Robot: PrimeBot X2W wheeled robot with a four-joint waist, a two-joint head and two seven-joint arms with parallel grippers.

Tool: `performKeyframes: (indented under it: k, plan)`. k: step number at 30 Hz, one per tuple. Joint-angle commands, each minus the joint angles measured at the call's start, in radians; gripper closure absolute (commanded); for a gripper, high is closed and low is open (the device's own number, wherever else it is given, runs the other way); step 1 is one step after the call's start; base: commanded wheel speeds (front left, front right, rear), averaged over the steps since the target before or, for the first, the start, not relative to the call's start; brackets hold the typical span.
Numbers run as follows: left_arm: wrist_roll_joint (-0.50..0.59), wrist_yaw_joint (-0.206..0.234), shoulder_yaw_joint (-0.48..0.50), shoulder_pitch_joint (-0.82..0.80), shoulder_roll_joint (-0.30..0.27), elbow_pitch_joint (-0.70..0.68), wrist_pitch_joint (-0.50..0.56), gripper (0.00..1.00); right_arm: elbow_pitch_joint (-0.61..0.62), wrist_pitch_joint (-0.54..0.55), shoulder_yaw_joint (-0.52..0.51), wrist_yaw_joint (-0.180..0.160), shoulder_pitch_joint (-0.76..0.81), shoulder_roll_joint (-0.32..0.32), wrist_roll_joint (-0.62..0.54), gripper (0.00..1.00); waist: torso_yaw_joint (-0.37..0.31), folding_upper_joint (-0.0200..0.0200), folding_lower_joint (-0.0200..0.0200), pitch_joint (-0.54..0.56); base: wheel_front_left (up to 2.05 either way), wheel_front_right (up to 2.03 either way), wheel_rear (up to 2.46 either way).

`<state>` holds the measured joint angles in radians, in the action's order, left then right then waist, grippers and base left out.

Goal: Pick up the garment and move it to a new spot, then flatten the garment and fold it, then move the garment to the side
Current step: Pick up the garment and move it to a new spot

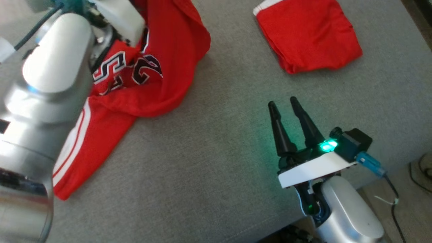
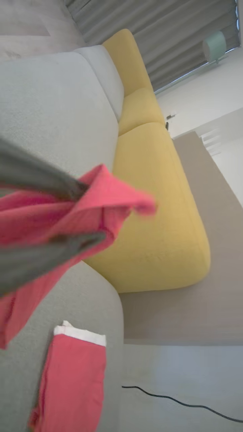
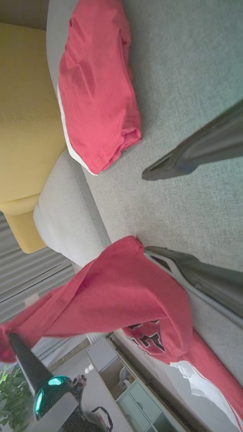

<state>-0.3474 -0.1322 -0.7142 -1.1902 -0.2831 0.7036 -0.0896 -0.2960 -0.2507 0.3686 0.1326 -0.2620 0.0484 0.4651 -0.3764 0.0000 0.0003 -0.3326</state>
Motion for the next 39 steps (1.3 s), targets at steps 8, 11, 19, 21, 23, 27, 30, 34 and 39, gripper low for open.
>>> performKeyframes:
  k: [8, 11, 19, 21, 23, 27, 30, 34, 39]
  plan:
    - [0.018, 0.028, 0.032, -0.104, -0.025, 0.191, -0.116, 0.0, 0.035, -0.011, 0.032, -0.002, -0.024, 0.002, 0.0, 0.0, 0.017, 0.0, -0.0003, -0.023, 0.0, 0.0, 0.0]
    - [0.003, 0.028, 0.047, -0.099, -0.022, 0.215, -0.147, 0.0, 0.026, -0.011, 0.013, -0.002, -0.025, 0.002, -0.012, 0.0, 0.049, 0.0, -0.0003, -0.015, 0.0, 0.0, 0.0]
    - [-0.038, 0.051, 0.119, 0.048, -0.037, 0.097, -0.171, 0.0, 0.001, -0.011, -0.059, -0.002, -0.012, 0.002, -0.064, 0.0, 0.173, 0.0, -0.0003, 0.047, 0.0, 0.0, 0.0]
    - [-0.043, 0.064, 0.148, 0.13, -0.044, 0.016, -0.172, 0.0, -0.007, -0.011, -0.082, -0.002, -0.002, 0.002, -0.081, 0.0, 0.212, 0.0, -0.0003, 0.072, 0.0, 0.0, 0.0]
    - [-0.047, 0.079, 0.175, 0.222, -0.051, -0.063, -0.172, 0.0, -0.017, -0.011, -0.106, -0.002, 0.01, 0.002, -0.096, 0.0, 0.248, 0.0, -0.0003, 0.095, 0.0, 0.0, 0.0]
    - [-0.046, 0.12, 0.222, 0.419, -0.056, -0.21, -0.172, 0.0, -0.032, -0.011, -0.157, -0.002, 0.041, 0.002, -0.127, 0.0, 0.319, 0.0, -0.0003, 0.138, 0.0, 0.0, 0.0]
    - [-0.036, 0.157, 0.249, 0.566, -0.055, -0.297, -0.172, 0.0, -0.042, -0.011, -0.195, -0.002, 0.064, 0.002, -0.147, 0.0, 0.369, 0.0, -0.0003, 0.164, 0.0, 0.0, 0.0]
    - [-0.03, 0.211, 0.288, 0.754, -0.035, -0.388, -0.172, 0.0, -0.058, -0.011, -0.239, -0.002, 0.091, 0.002, -0.176, 0.0, 0.423, 0.0, -0.0003, 0.186, 0.0, 0.0, 0.0]
    - [-0.026, 0.234, 0.321, 0.908, 0.01, -0.448, -0.172, 0.0, -0.096, -0.011, -0.301, -0.002, 0.087, 0.002, -0.218, 0.0, 0.473, 0.0, -0.0003, 0.189, 0.0, 0.0, 0.0]
